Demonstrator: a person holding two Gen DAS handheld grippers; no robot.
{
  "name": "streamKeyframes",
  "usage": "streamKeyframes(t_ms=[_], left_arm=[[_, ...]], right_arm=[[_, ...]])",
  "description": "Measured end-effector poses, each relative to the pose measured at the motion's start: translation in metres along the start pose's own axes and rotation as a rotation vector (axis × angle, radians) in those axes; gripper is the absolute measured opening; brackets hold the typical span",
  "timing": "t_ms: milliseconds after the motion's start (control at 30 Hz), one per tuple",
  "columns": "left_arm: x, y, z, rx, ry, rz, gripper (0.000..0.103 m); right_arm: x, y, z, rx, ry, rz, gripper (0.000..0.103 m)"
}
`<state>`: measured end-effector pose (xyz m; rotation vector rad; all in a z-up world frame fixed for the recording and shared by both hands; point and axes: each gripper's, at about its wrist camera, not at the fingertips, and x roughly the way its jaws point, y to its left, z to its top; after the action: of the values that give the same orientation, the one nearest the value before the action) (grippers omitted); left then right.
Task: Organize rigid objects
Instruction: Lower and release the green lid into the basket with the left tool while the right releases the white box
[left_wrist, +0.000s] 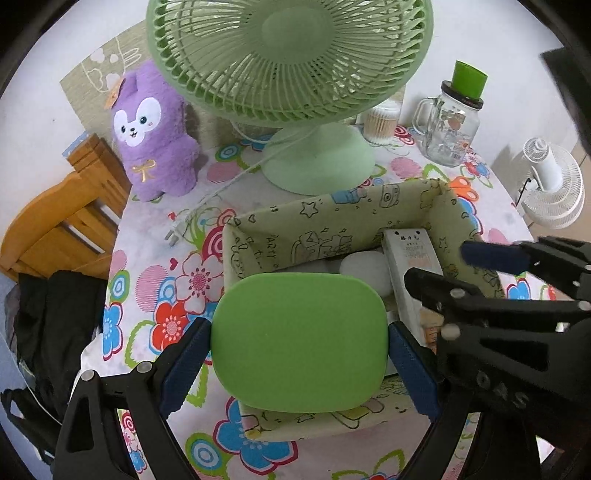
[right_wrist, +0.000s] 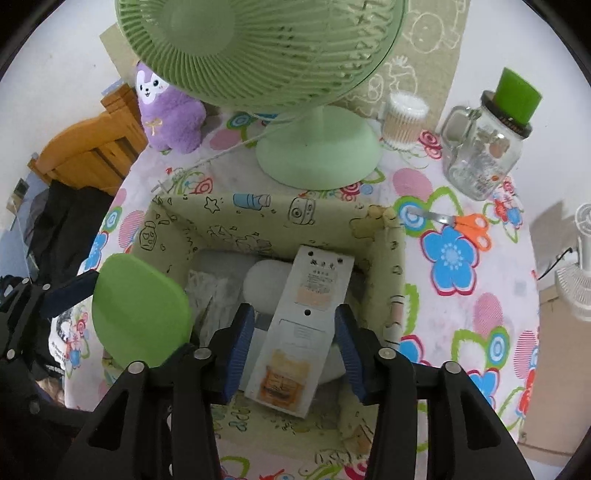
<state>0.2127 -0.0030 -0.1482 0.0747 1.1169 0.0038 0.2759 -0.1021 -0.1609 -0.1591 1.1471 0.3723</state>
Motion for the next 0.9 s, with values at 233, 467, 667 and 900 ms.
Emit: streamKeyframes(t_ms=[233, 467, 667, 900], left_arm=[[-0.002, -0.009, 0.008, 0.02, -0.015, -0.037, 0.095], [0.006, -0.017, 0.015, 0.039, -0.014, -0.066, 0.095], [0.021, -0.022, 0.02, 0.039, 0.001, -0.078, 0.095], [0.036, -0.02, 0.023, 0.018, 0.023, -0.089, 0.095]], right_arm=[[-0.029, -0.009, -0.006, 0.007, -0.062, -0.059, 0.073], [-0.041, -0.026, -0.017, 0.096, -0.081, -0.073, 0.076], [-0.044, -0.045, -0.029, 0.187, -0.086, -0.098, 0.076], [-0.044, -0.061, -0.037, 0.244, -0.082, -0.131, 0.076]])
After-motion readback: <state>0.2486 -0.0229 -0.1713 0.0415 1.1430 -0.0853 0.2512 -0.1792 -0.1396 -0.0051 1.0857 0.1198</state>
